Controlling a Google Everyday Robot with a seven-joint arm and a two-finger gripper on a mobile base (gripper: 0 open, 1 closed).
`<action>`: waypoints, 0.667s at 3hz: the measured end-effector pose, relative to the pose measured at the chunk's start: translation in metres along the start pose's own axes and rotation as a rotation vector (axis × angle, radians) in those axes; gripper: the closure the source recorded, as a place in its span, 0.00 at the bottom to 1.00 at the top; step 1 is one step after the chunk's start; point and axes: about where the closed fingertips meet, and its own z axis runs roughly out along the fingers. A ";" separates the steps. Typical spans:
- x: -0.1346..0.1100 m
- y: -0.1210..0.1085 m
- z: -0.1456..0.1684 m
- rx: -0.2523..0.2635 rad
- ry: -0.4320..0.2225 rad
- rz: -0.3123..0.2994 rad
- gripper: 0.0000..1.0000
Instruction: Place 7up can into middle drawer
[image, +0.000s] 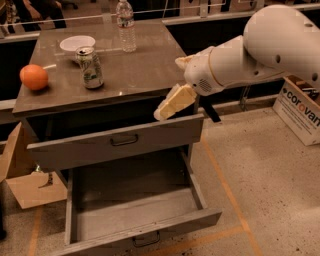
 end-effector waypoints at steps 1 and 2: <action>-0.002 -0.010 0.031 0.029 -0.046 0.034 0.00; -0.006 -0.024 0.064 0.047 -0.105 0.072 0.00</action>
Offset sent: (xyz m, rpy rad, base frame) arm 0.0840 0.0574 -0.0459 0.2093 -0.0258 -0.0889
